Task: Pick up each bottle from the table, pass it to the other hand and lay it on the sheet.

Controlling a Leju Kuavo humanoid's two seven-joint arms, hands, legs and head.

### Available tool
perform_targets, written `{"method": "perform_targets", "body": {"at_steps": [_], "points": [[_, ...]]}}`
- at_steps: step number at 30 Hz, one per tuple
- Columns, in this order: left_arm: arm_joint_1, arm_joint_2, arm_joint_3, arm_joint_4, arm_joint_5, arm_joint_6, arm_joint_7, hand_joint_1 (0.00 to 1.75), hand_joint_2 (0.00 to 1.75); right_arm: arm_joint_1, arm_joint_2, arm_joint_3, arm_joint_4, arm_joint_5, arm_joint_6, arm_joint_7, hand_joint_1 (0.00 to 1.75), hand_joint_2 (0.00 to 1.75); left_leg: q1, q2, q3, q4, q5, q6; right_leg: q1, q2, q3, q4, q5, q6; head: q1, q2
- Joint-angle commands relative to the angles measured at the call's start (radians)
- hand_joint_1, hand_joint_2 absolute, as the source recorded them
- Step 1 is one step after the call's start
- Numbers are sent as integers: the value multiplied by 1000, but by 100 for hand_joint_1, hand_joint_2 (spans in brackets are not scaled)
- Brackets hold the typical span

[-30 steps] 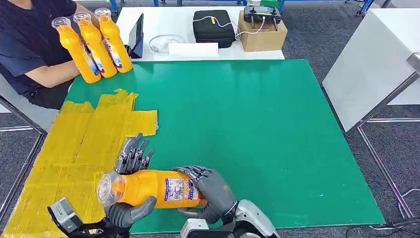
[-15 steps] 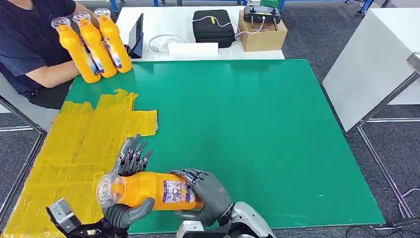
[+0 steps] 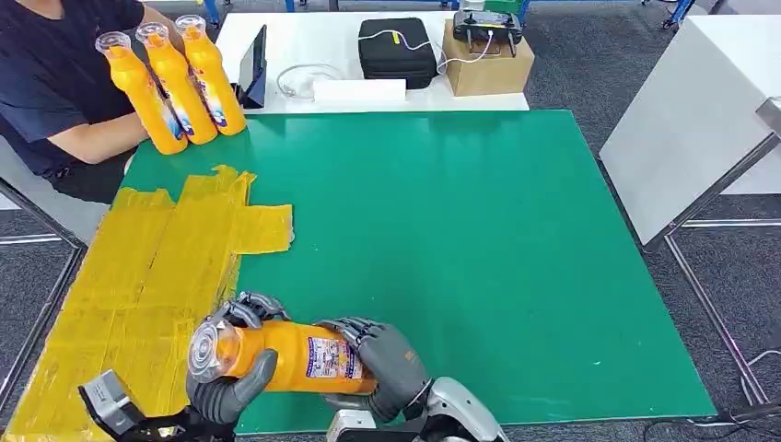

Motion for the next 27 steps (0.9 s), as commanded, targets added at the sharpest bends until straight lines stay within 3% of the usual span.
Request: {"method": "perform_targets", "body": {"at_steps": [1,14,18,19,20,21,22,27], "points": [[-28,4,3,41,4,0,1,175,175,-21,-12,57,64,5,12,-2,175,175,0,1,4,-1,0,0,0,0,4,-1,0,-2,0,0],[-40,0,-10,60,-3,-3,1,175,175,31,-14,-21,71,0,6,8,175,175,0,-1,2,-1,0,0,0,-2,3,-2,0,-1,0,0],[-43,-4,-8,59,-26,16,-3,175,175,54,-24,-67,30,37,-44,26,175,175,0,-2,3,-1,0,0,0,-3,3,-2,0,-1,0,0],[-45,-7,-3,58,-41,29,-6,175,175,61,-30,-84,11,38,-47,26,115,175,0,-1,1,-1,1,0,0,-2,1,-1,0,-1,0,0],[-51,-14,7,57,-81,63,-17,175,175,72,-38,-110,-18,43,-55,26,0,175,0,-2,3,-1,0,0,0,-3,3,-1,-1,-1,0,0],[-57,-21,21,55,-128,112,-23,175,175,80,-46,-128,-40,41,-62,29,0,175,0,-3,2,-1,1,0,0,-4,2,-1,-1,-1,1,0],[-64,-37,39,53,-199,183,-36,175,175,94,-55,-154,-69,41,-66,36,0,0,0,-2,3,-1,0,1,0,-3,3,-1,-1,-1,0,0],[-111,-73,129,57,-453,439,-64,175,175,141,-87,-239,-184,31,-75,13,0,0,-1,-2,2,0,0,1,0,-3,2,0,-1,-1,1,0]]}}
